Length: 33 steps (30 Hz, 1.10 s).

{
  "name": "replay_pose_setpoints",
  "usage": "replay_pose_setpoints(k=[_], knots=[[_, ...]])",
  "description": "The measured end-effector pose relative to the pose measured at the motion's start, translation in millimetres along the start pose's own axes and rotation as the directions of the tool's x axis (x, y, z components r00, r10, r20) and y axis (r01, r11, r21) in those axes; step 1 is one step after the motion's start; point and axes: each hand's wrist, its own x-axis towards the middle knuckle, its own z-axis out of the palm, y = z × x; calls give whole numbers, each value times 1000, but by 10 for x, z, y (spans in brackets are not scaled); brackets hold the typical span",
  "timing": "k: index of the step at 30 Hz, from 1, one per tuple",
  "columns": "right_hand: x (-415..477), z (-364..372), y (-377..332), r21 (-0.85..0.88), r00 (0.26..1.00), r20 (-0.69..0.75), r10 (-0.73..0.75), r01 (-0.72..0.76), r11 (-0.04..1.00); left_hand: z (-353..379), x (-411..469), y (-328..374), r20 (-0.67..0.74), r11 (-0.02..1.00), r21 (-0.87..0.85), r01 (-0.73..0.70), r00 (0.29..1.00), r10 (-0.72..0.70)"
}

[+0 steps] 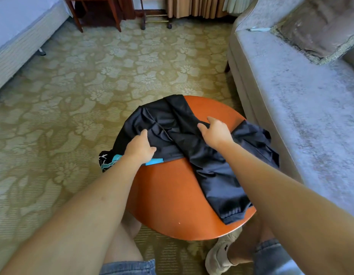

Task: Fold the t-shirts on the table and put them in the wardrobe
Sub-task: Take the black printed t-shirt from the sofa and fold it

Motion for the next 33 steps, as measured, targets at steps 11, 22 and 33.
replay_pose_setpoints(k=[11, 22, 33], knots=[[218, 42, -53, 151, 990, -57, 131, -121, 981, 69, -324, 292, 449, 929, 71, -363, 844, 295], [56, -423, 508, -216, 944, -263, 201, -260, 941, -171, 27, 4, -156, 984, -143, 110, 979, -132], [599, 87, 76, -197, 976, 76, 204, -186, 963, -12, 329, -152, 170, 818, -532, 217, 974, -149]])
